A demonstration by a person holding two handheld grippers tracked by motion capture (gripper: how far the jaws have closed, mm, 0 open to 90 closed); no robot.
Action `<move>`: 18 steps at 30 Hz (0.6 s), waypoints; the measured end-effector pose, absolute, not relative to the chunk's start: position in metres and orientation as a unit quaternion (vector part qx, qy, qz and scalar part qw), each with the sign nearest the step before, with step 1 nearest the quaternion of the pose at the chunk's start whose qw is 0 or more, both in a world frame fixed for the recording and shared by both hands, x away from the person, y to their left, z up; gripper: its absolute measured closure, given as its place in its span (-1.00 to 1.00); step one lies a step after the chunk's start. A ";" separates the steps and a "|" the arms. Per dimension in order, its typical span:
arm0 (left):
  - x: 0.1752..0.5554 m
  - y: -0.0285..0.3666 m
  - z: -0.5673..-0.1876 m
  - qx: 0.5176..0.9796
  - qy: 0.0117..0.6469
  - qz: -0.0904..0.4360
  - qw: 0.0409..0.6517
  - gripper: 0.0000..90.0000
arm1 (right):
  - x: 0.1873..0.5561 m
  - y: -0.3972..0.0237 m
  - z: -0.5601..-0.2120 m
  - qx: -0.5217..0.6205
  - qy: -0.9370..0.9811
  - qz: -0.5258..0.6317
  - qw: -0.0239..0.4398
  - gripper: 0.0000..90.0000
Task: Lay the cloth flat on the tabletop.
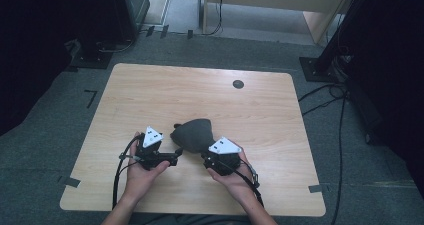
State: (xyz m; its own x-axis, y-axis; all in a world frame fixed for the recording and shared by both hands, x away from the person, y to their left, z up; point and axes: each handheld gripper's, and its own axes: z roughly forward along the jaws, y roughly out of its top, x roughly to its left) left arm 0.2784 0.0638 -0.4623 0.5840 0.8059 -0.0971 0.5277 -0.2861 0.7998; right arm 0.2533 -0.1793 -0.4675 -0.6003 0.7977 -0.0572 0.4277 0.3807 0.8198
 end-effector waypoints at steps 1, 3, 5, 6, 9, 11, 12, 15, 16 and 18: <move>0.279 0.065 -0.463 0.785 0.427 0.167 0.418 -0.84 | 0.254 -0.181 -0.467 0.387 0.795 0.408 0.227 -0.03; 0.280 0.067 -0.464 0.784 0.432 0.165 0.415 -0.84 | 0.255 -0.185 -0.462 0.391 0.784 0.424 0.228 -0.03; 0.282 0.069 -0.465 0.784 0.434 0.162 0.414 -0.84 | 0.255 -0.191 -0.457 0.392 0.775 0.439 0.231 0.06; 0.282 0.069 -0.466 0.783 0.436 0.160 0.413 -0.82 | 0.255 -0.193 -0.455 0.393 0.770 0.445 0.234 0.12; 0.282 0.067 -0.471 0.791 0.432 0.163 0.403 -0.60 | 0.259 -0.197 -0.456 0.405 0.767 0.436 0.240 0.14; 0.283 0.064 -0.477 0.796 0.432 0.166 0.391 -0.59 | 0.264 -0.199 -0.461 0.424 0.765 0.425 0.235 0.14; 0.283 0.062 -0.479 0.798 0.432 0.164 0.386 -0.59 | 0.267 -0.201 -0.464 0.434 0.763 0.424 0.226 0.14; 0.284 0.058 -0.488 0.805 0.431 0.164 0.374 -0.39 | 0.277 -0.202 -0.478 0.456 0.779 0.393 0.173 0.17; 0.285 0.057 -0.491 0.809 0.427 0.164 0.370 -0.39 | 0.277 -0.202 -0.478 0.456 0.779 0.393 0.173 0.17; 0.284 0.055 -0.496 0.813 0.424 0.163 0.363 -0.07 | 0.279 -0.201 -0.485 0.461 0.786 0.383 0.150 0.33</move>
